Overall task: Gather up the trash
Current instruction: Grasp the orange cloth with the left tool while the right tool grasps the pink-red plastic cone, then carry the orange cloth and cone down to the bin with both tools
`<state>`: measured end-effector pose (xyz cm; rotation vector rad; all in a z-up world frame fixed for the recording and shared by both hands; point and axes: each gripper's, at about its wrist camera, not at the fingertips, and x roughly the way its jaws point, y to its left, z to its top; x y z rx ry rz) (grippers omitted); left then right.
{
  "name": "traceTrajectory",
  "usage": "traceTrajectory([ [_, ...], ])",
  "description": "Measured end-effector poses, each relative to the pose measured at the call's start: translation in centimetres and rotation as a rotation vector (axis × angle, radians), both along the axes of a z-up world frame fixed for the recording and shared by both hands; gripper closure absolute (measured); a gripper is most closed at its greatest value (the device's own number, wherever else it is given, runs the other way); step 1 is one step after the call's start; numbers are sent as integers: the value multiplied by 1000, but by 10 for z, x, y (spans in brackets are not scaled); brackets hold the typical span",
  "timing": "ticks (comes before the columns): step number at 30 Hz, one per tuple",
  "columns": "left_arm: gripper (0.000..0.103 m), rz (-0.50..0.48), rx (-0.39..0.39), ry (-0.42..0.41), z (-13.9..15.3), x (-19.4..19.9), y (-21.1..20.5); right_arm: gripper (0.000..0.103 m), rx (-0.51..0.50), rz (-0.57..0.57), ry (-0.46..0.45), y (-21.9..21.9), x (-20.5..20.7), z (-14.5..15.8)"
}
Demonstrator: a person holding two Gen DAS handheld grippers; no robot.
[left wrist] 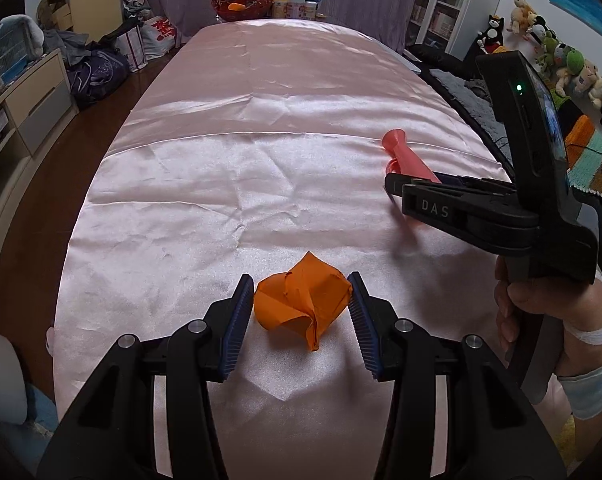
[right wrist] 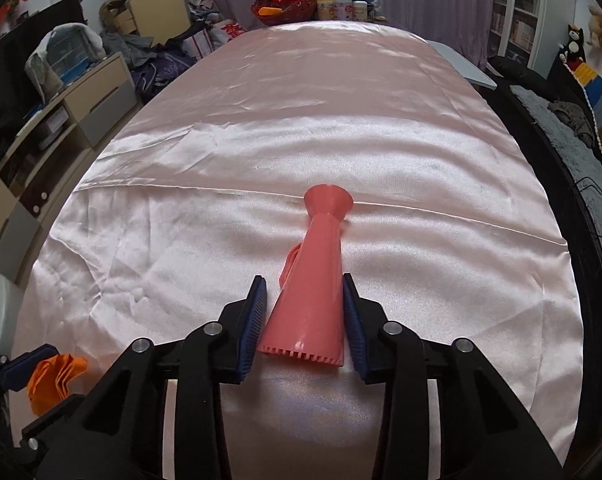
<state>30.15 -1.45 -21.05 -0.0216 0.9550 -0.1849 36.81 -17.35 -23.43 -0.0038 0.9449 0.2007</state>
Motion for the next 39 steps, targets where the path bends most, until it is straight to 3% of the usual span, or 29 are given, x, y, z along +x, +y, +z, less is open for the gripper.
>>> traceTrajectory([
  [8, 58, -3, 7, -26, 22, -35, 6, 66, -9, 40, 4, -7, -42, 23],
  [22, 58, -24, -39, -40, 53, -162, 13, 67, 17, 94, -60, -13, -201, 84],
  [31, 58, -27, -47, -11, 36, -238, 16, 66, 10, 95, -68, -20, -291, 75],
  [39, 57, -29, -24, 48, 3, -288, 16, 66, 47, 97, -17, -24, -344, 44],
])
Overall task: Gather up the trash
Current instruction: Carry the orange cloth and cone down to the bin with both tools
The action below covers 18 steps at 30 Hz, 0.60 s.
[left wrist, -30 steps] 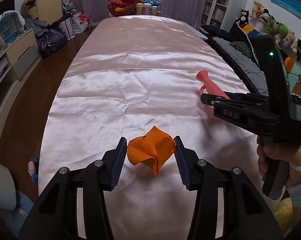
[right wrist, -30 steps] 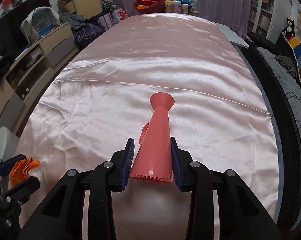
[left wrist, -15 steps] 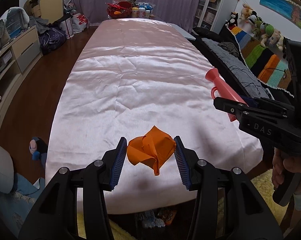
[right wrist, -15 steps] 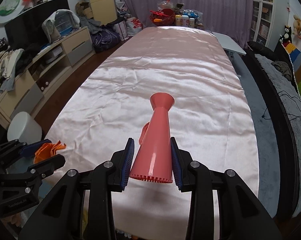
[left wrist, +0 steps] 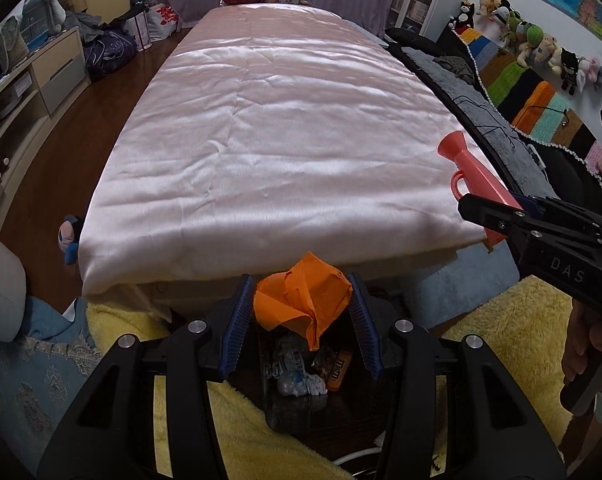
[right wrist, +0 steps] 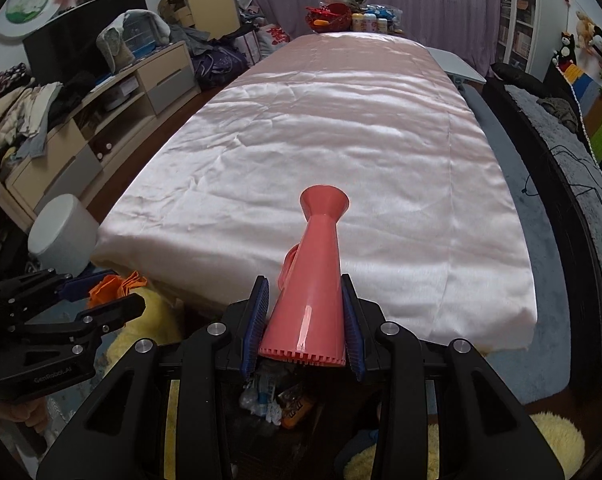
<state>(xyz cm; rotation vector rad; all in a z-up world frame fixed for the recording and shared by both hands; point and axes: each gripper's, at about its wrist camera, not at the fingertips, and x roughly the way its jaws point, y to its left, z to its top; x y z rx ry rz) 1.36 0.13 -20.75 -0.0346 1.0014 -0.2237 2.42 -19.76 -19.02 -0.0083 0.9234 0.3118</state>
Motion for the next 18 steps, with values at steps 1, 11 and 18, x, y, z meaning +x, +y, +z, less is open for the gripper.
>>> traceTrajectory([
  [1, 57, 0, -1, 8, -5, -4, 0, 66, 4, 0, 13, 0, -5, -6],
  [11, 57, -24, -9, 87, -51, -28, -6, 67, 64, 37, 152, 8, -37, -58],
  [18, 57, -48, 2, 159, -85, -34, -14, 67, 78, 43, 257, 14, -39, -95],
])
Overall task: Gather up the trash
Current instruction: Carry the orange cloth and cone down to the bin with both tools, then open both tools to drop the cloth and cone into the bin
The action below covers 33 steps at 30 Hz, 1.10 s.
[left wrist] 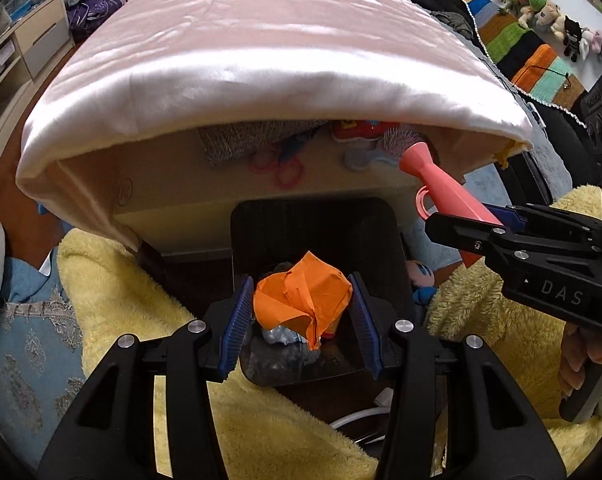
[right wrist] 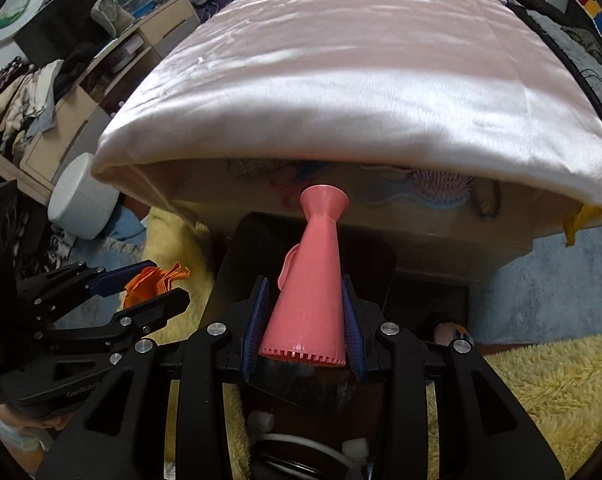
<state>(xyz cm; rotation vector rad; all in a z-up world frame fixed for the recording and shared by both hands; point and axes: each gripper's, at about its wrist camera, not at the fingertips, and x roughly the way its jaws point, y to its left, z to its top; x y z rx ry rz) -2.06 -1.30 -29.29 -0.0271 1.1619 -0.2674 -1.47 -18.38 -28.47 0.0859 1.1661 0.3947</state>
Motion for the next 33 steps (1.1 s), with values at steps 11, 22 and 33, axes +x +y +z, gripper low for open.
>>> traceTrajectory([
  [11, 57, -14, 2, 81, -33, 12, -5, 65, -69, -13, 36, 10, 13, -22],
  [22, 26, 54, 60, 22, -8, 10, 14, 34, -54, -125, -46, -16, 17, 4],
  [33, 8, 143, 64, -304, 120, -4, 36, 3, -101, -252, -404, -49, -7, 118],
])
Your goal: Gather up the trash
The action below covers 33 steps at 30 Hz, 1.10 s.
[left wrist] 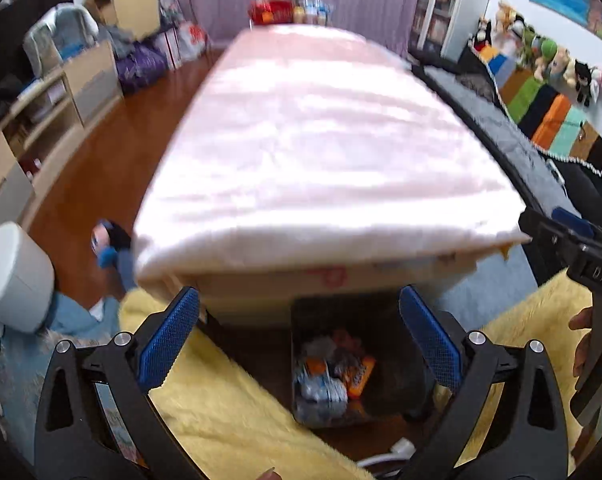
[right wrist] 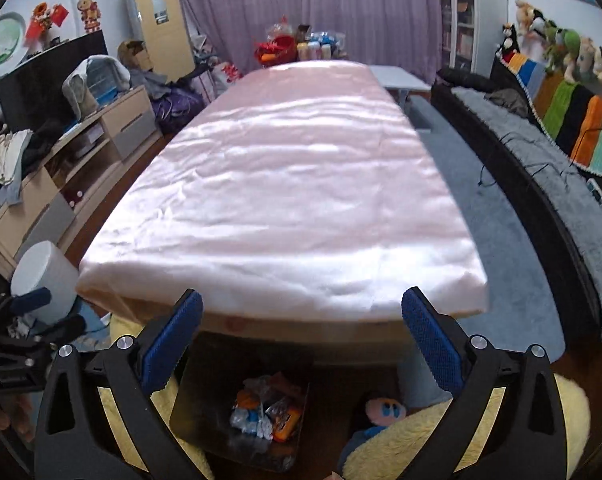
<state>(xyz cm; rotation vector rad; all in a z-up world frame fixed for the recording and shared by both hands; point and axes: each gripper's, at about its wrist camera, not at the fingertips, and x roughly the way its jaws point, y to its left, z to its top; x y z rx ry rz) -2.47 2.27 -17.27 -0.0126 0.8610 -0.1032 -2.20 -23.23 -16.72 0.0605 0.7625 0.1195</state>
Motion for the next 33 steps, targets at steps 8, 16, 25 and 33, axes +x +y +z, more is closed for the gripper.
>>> traceTrajectory([
  [8, 8, 66, 16, -237, 80, -17, 1, 3, -113, -43, -201, -7, -21, 68],
  [16, 8, 82, 16, -365, 130, -35, -10, 3, -105, -52, -299, 1, -38, 108],
  [25, 8, 88, 11, -402, 140, -45, -19, 3, -108, -105, -334, 0, -54, 116],
  [33, 8, 80, 2, -399, 137, -47, -20, 3, -82, -91, -340, 3, -58, 116],
])
